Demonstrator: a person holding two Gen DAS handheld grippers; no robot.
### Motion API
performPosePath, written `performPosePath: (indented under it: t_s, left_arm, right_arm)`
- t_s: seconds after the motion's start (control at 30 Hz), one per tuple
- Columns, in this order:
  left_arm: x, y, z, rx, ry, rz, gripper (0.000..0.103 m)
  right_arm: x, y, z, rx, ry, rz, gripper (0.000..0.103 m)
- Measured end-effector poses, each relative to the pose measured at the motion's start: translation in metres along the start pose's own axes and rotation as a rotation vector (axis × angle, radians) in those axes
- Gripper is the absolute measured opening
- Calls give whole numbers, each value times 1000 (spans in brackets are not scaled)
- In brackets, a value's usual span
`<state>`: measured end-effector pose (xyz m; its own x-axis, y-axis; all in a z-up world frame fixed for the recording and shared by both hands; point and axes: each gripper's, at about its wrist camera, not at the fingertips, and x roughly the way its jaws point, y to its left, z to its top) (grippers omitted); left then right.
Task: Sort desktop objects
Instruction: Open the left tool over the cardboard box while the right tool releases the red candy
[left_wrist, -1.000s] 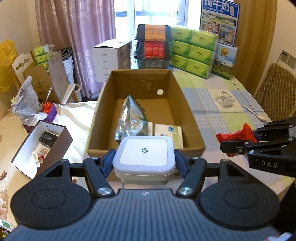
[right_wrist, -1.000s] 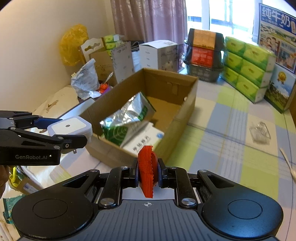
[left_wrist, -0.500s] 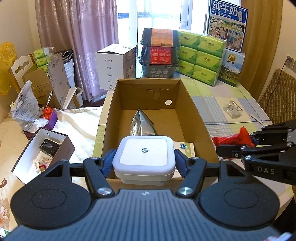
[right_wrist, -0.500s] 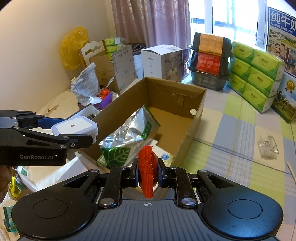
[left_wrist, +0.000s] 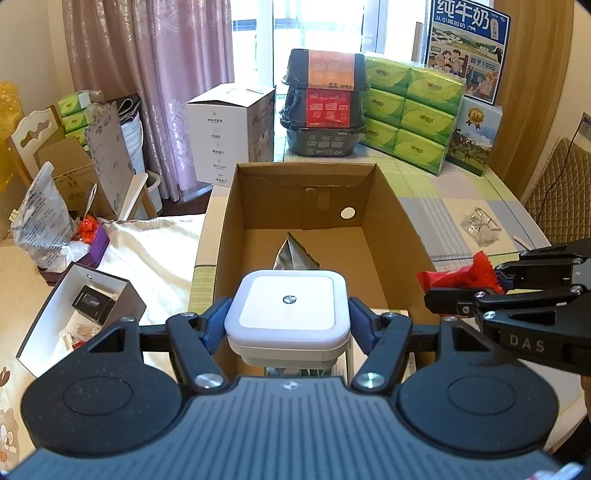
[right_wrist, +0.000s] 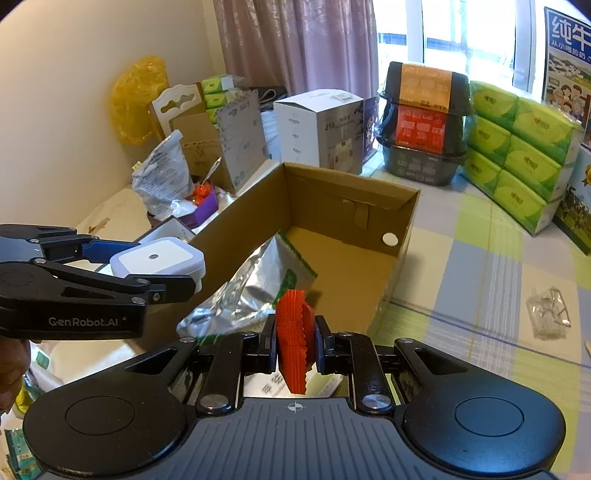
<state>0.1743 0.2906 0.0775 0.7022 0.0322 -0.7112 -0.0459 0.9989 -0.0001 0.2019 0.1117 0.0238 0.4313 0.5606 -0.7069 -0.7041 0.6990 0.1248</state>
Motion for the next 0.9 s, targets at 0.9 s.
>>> performPosePath:
  t_s: [0.9]
  left_arm:
    - [55,10,24,0,42,-27,63]
  right_arm:
    - [49,-19,25,21,10,-10,16]
